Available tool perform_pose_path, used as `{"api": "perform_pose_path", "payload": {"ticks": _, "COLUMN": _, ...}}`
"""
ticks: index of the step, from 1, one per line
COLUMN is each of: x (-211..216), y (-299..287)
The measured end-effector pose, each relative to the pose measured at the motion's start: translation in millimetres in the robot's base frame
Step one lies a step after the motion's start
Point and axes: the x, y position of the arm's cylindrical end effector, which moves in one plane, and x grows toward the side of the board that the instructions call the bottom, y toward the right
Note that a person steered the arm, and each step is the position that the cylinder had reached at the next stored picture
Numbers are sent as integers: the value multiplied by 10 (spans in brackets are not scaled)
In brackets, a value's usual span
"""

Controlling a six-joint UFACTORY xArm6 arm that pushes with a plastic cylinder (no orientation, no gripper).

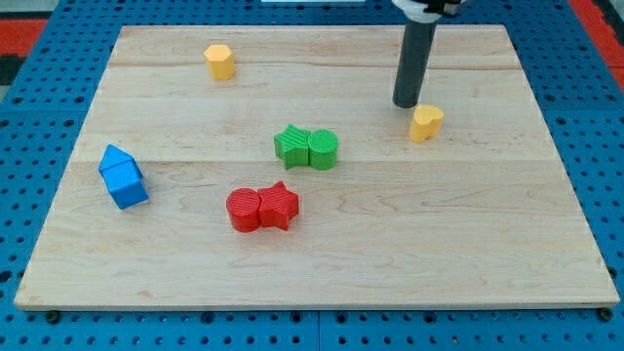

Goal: Push the yellow heart slightly down

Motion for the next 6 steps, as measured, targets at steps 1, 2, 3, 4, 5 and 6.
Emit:
{"api": "perform_pose_path", "payload": {"ticks": 1, "x": 366, "y": 248}}
{"api": "perform_pose_path", "payload": {"ticks": 2, "x": 455, "y": 180}}
{"api": "perform_pose_path", "payload": {"ticks": 3, "x": 462, "y": 68}}
{"api": "perform_pose_path", "payload": {"ticks": 4, "x": 540, "y": -27}}
{"api": "perform_pose_path", "payload": {"ticks": 5, "x": 754, "y": 145}}
{"api": "perform_pose_path", "payload": {"ticks": 6, "x": 896, "y": 158}}
